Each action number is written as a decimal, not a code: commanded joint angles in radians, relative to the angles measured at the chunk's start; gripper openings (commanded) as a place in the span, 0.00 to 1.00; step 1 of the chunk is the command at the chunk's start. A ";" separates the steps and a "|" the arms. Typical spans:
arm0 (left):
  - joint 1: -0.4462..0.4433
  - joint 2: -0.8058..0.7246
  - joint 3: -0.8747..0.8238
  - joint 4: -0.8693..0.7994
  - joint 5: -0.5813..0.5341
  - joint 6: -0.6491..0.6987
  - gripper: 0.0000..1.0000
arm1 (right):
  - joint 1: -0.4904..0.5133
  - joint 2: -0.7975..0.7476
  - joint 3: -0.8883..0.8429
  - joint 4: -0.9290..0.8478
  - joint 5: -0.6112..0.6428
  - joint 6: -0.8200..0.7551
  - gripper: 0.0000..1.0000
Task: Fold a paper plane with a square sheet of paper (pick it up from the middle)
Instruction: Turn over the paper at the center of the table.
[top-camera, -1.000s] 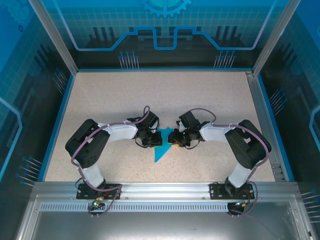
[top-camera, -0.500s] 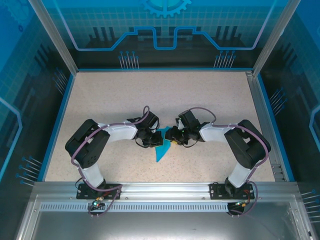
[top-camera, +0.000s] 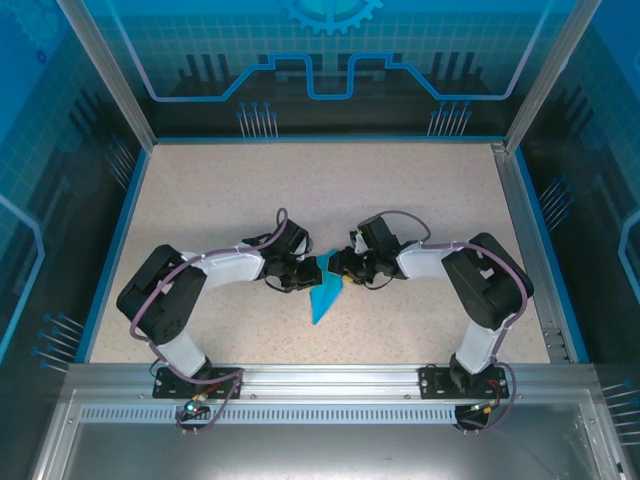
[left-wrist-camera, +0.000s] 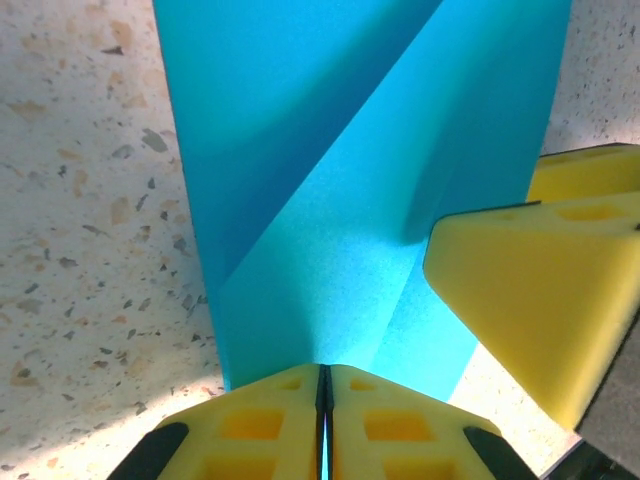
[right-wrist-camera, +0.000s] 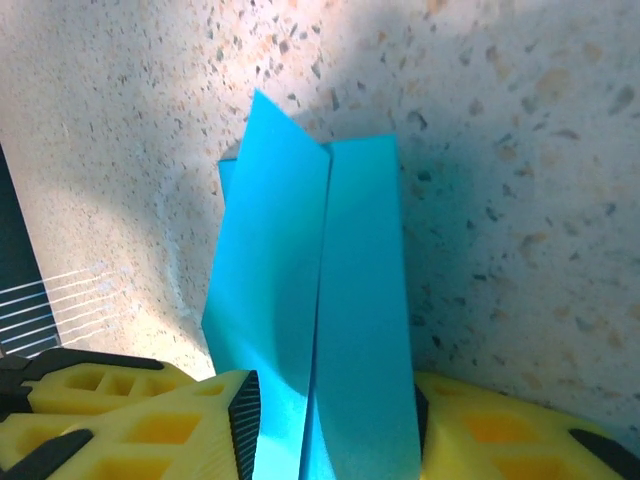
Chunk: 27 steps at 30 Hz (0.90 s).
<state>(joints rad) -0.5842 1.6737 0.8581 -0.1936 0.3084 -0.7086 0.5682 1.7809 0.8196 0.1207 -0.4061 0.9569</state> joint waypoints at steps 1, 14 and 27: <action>0.010 -0.035 -0.028 -0.025 -0.050 -0.014 0.11 | -0.012 0.017 0.017 0.058 -0.055 -0.033 0.43; 0.015 0.001 -0.011 -0.043 -0.073 -0.007 0.11 | 0.033 -0.090 -0.088 0.053 -0.014 -0.004 0.43; 0.014 -0.005 -0.022 -0.039 -0.068 -0.011 0.11 | 0.082 -0.041 -0.054 0.095 0.053 0.048 0.40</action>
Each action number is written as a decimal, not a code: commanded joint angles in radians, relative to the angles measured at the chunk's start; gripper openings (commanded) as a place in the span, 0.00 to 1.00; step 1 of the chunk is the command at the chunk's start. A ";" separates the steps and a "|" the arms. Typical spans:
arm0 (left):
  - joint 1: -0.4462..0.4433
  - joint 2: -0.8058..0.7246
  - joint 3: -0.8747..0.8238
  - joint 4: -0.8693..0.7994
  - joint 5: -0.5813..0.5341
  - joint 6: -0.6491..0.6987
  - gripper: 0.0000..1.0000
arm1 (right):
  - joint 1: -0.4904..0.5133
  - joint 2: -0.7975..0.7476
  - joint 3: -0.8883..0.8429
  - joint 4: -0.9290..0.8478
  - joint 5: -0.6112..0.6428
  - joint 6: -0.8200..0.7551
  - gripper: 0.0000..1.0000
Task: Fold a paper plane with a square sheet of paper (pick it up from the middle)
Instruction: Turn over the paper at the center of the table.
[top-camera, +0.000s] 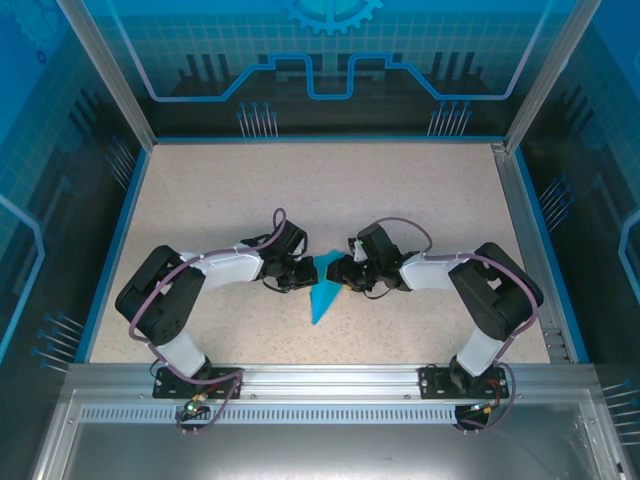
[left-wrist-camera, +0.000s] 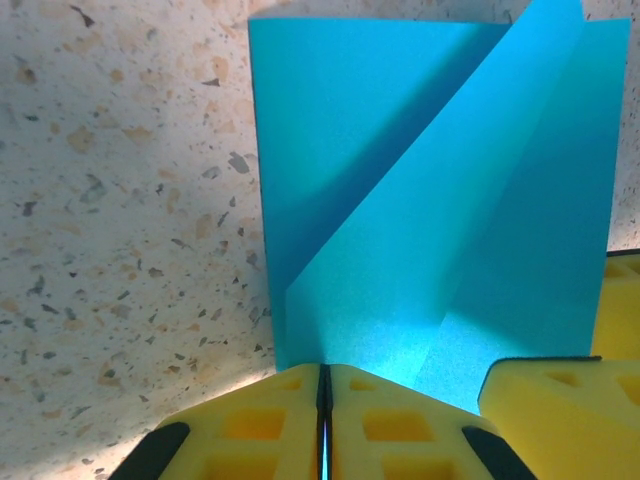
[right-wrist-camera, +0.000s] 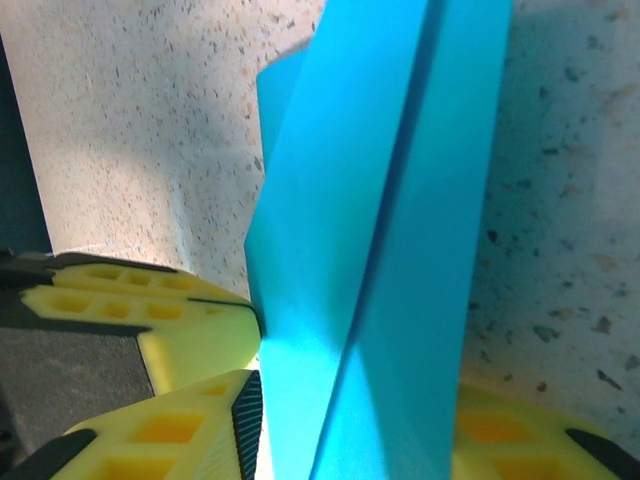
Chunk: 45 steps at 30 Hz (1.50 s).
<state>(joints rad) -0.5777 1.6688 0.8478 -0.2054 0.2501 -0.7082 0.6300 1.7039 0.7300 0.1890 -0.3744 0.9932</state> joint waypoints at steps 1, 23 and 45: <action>0.007 -0.001 -0.011 -0.028 -0.009 -0.011 0.11 | 0.024 0.048 0.047 0.028 0.019 0.011 0.39; 0.007 -0.171 -0.081 -0.017 -0.074 -0.057 0.13 | 0.054 0.024 0.144 -0.127 0.083 -0.118 0.05; 0.014 -0.696 -0.294 -0.130 -0.548 -0.167 0.33 | 0.250 0.304 0.894 -1.597 1.081 -0.154 0.05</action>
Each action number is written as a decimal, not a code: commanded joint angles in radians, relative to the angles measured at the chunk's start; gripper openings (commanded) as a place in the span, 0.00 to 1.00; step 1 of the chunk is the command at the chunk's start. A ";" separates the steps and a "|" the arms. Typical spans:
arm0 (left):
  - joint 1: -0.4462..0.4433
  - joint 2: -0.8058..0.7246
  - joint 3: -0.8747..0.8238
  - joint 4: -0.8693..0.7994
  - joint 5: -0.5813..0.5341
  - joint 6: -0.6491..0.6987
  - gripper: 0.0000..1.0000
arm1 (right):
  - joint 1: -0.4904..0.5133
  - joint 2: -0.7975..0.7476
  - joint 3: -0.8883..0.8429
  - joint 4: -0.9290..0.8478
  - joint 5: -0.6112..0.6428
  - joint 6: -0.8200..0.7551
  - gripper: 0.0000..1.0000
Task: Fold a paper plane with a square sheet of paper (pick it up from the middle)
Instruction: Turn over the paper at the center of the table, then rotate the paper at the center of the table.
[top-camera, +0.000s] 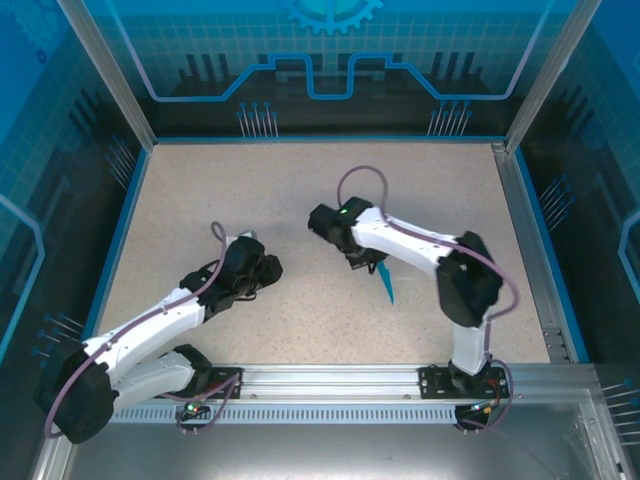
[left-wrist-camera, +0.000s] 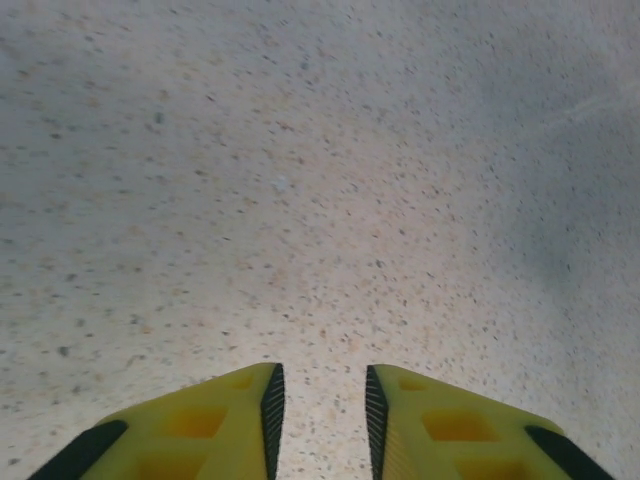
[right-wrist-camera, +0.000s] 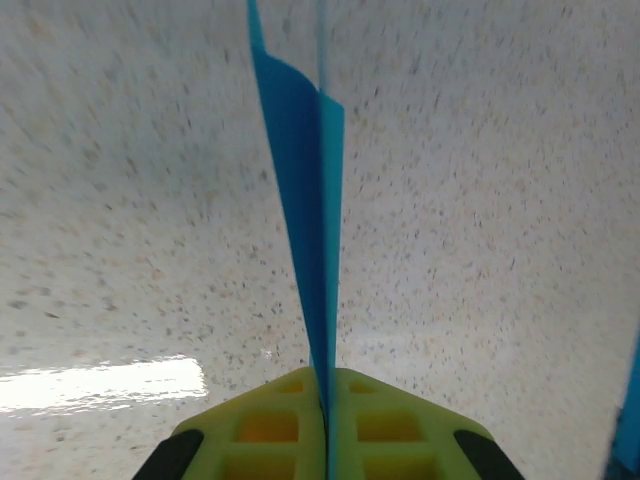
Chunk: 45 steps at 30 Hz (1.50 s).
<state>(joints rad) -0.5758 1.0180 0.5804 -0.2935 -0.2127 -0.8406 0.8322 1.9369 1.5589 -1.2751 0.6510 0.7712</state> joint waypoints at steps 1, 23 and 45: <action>0.012 -0.067 -0.035 -0.054 -0.100 -0.043 0.36 | 0.062 0.111 0.096 -0.128 0.043 0.071 0.05; 0.019 -0.058 -0.042 -0.048 -0.042 -0.017 0.52 | 0.069 -0.190 -0.124 0.477 -0.431 -0.079 0.75; 0.018 0.237 0.112 0.033 0.221 0.027 0.55 | -0.311 -0.033 -0.360 0.897 -1.001 -0.174 0.49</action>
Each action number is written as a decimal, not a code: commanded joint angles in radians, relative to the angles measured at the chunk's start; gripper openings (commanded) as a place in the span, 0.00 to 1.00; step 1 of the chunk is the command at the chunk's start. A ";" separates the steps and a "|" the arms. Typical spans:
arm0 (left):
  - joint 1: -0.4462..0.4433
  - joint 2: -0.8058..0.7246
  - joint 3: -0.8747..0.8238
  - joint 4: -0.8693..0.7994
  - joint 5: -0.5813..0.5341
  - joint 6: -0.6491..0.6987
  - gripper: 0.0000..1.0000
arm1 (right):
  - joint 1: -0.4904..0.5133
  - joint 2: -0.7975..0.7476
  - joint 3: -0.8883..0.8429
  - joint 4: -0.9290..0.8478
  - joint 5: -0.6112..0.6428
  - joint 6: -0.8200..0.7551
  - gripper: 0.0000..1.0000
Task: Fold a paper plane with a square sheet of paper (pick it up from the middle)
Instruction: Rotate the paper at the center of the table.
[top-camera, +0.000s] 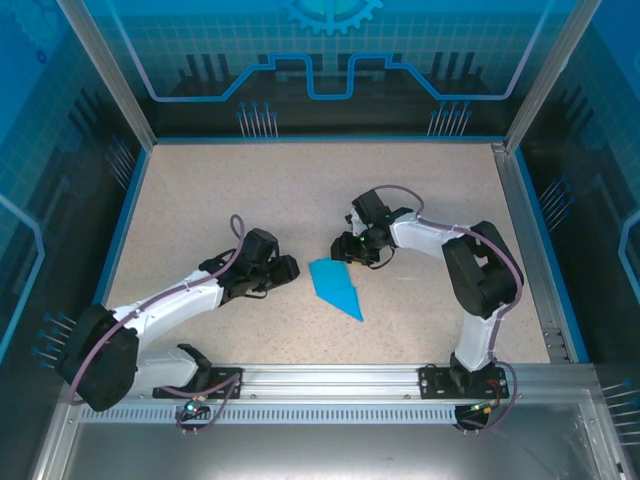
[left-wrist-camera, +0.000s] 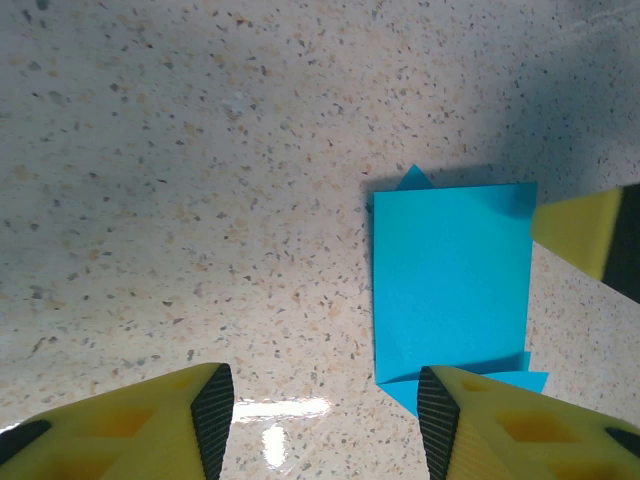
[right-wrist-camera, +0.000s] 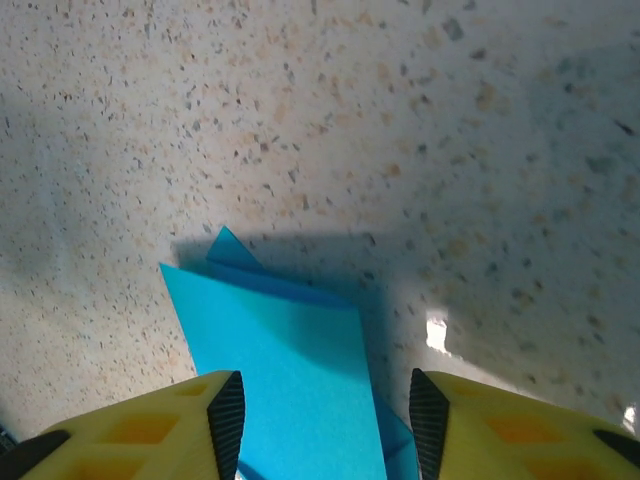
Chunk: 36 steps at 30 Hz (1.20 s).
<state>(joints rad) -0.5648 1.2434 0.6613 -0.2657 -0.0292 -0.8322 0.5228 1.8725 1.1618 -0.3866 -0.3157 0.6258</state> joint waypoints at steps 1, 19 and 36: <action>0.007 0.016 0.032 0.005 0.038 0.022 0.56 | -0.003 0.044 0.043 0.011 -0.044 -0.031 0.48; 0.006 0.046 0.031 0.020 0.066 0.033 0.55 | -0.114 -0.054 -0.219 0.316 -0.114 0.129 0.09; 0.005 0.076 0.038 0.049 0.096 0.017 0.59 | -0.054 -0.479 -0.354 0.029 0.209 0.074 0.61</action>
<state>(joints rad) -0.5648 1.3048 0.6674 -0.2337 0.0418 -0.8288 0.4225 1.4658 0.7895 -0.1658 -0.2386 0.7528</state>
